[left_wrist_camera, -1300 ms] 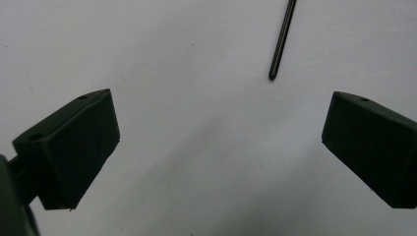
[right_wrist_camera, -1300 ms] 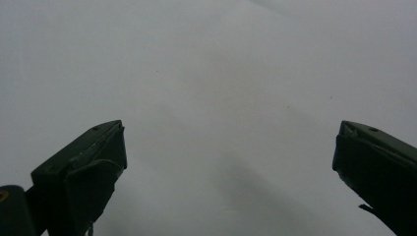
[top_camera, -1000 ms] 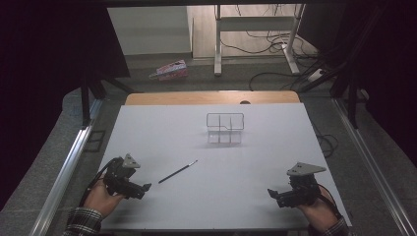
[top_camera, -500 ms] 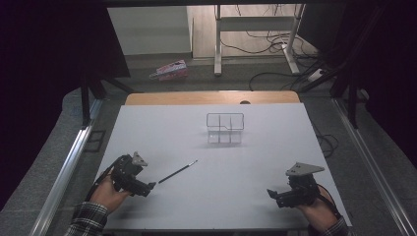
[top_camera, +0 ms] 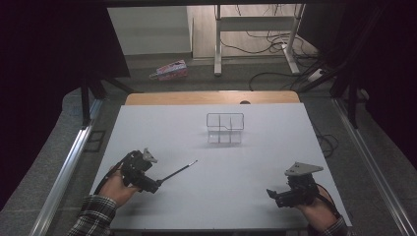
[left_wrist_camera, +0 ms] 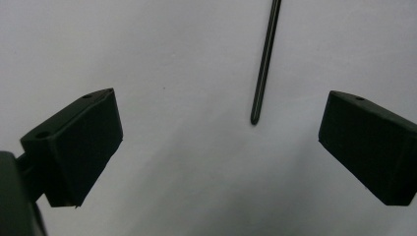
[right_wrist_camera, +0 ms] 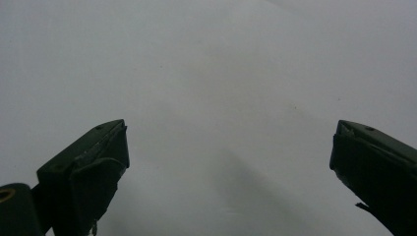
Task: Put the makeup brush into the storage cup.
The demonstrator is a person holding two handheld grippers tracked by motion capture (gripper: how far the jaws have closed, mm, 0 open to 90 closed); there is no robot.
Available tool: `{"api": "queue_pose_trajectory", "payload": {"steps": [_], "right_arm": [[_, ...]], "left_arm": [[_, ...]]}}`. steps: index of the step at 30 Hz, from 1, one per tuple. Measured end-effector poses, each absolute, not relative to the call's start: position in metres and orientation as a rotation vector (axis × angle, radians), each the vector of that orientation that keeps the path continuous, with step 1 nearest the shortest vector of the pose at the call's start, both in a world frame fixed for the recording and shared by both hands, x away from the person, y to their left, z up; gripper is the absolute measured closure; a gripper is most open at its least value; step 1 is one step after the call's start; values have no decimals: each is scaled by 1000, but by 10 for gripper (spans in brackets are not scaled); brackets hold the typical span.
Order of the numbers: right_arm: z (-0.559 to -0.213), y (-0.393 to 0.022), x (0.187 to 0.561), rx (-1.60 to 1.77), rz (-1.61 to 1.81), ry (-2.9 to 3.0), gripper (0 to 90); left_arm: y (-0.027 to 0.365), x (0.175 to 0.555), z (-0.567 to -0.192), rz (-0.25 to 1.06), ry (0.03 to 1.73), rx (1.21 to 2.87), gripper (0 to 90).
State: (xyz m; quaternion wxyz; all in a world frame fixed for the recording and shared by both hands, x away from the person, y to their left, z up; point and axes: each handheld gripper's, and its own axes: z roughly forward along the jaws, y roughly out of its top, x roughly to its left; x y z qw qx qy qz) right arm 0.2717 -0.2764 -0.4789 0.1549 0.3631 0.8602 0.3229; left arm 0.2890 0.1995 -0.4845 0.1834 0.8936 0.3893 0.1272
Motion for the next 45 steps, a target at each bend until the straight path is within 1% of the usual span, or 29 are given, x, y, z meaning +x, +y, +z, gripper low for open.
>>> {"api": "queue_pose_trajectory", "payload": {"steps": [12,24,29,35,38,45], "right_arm": [[-479,-276,272,1038,917,2471,17],[-480,-275,272,1034,905,2483,21],[-480,-275,272,1034,901,2486,24],[-480,-274,272,1031,896,2493,28],[-481,-274,273,1025,890,2497,30],[-481,-273,272,1022,883,2506,33]], "left_arm": [[181,303,-482,310,1064,2532,18],[161,316,-479,270,1014,2561,54],[160,320,-482,264,1021,2568,102],[160,323,-486,223,1006,2604,228],[160,324,-489,202,1001,2602,269],[158,325,-502,175,997,2628,313]]}}
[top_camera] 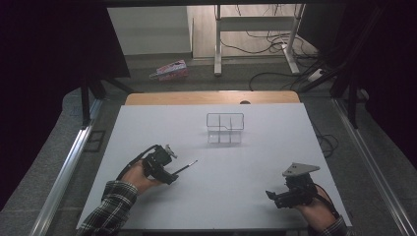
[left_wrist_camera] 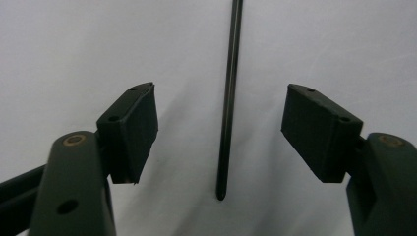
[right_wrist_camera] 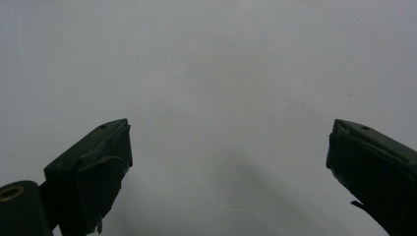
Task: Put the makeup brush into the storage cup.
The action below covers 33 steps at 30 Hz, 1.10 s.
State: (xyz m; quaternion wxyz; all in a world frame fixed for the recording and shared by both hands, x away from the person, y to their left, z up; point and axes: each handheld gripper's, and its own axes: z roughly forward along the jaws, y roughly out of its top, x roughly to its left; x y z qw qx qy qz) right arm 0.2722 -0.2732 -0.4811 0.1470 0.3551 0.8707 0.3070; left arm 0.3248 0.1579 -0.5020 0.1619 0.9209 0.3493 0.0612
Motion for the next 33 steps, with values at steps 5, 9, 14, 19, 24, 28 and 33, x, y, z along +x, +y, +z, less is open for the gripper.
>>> {"api": "queue_pose_trajectory", "payload": {"steps": [5,9,14,19,24,28,33], "right_arm": [[-481,-273,272,1019,881,2509,35],[-481,-273,272,1016,878,2511,38],[-482,-273,272,1014,876,2513,38],[-482,-272,272,1011,874,2515,40],[-482,-272,272,1014,872,2519,43],[-482,-272,272,1014,872,2520,43],[-482,-272,272,1018,873,2516,43]], "left_arm": [[160,327,-509,152,1005,2637,385],[160,331,-512,112,997,2657,473],[158,330,-511,71,965,2673,620],[159,330,-510,45,960,2671,853],[158,330,-510,47,976,2670,856],[160,328,-511,55,993,2638,856],[162,326,-512,57,998,2605,857]]}}
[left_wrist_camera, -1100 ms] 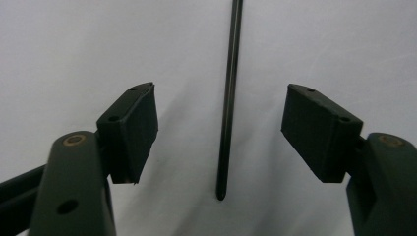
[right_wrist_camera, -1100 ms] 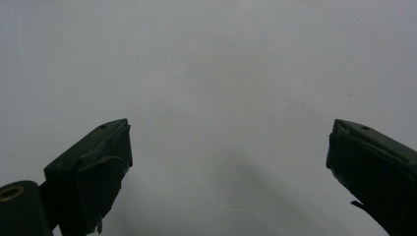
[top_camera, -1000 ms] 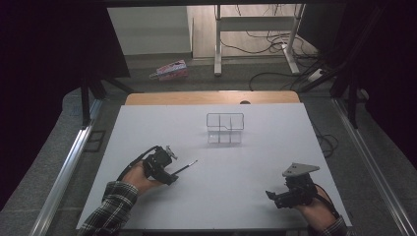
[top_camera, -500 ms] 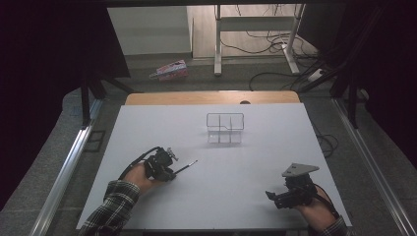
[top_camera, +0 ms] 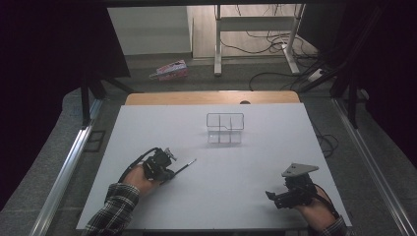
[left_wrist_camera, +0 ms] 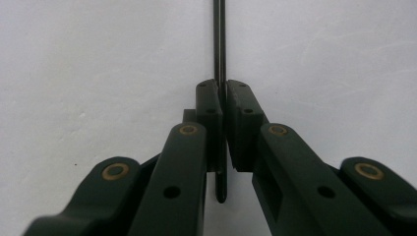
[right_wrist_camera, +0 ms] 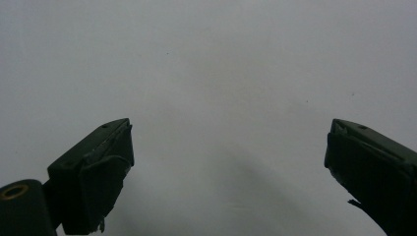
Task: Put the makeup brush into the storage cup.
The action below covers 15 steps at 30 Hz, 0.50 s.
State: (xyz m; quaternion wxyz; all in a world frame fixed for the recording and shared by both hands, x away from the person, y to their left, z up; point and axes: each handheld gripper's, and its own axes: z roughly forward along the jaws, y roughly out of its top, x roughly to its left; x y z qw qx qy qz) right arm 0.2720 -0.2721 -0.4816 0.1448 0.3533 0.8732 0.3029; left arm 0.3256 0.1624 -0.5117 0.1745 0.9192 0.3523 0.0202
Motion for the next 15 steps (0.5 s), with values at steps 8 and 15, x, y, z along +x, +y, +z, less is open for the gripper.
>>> {"api": "queue_pose_trajectory", "payload": {"steps": [8,15], "right_arm": [[-481,-273,272,1014,872,2513,43],[-481,-273,272,1018,877,2511,43]], "left_arm": [[160,321,-509,81,977,2586,857],[165,313,-503,108,962,2525,857]]}}
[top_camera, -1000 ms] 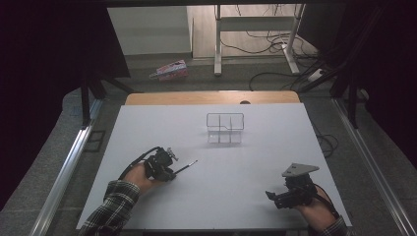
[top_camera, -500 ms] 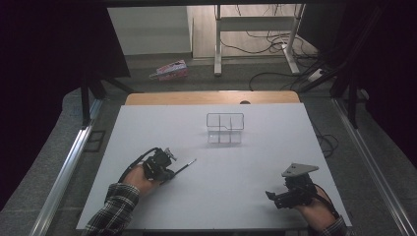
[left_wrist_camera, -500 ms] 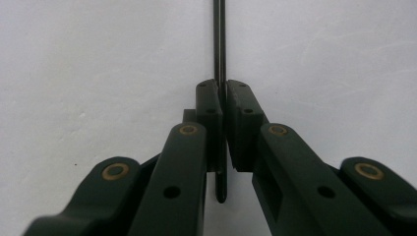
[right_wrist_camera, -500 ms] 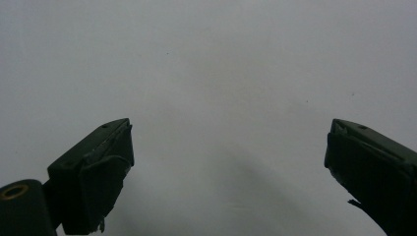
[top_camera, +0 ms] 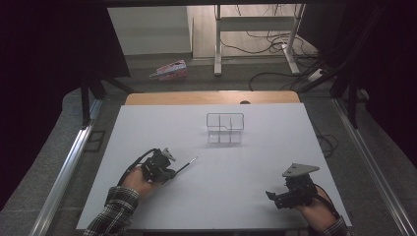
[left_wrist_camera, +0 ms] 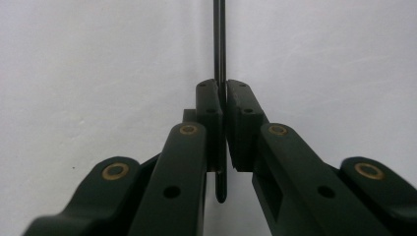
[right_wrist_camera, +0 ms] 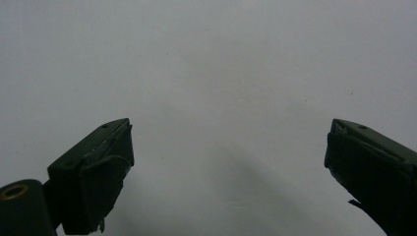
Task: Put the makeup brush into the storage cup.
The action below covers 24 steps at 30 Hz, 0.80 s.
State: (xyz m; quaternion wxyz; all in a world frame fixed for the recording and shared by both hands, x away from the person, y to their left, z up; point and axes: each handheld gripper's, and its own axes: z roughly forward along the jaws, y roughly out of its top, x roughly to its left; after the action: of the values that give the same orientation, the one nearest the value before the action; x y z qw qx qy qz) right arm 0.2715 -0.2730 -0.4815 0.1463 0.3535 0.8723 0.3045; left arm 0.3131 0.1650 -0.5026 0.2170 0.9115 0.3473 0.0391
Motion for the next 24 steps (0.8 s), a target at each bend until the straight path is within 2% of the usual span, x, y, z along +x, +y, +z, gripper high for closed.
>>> {"api": "queue_pose_trajectory", "payload": {"steps": [24], "right_arm": [[-481,-273,271,1011,877,2513,41]], "left_arm": [[172,261,-478,260,857,2377,856]]}}
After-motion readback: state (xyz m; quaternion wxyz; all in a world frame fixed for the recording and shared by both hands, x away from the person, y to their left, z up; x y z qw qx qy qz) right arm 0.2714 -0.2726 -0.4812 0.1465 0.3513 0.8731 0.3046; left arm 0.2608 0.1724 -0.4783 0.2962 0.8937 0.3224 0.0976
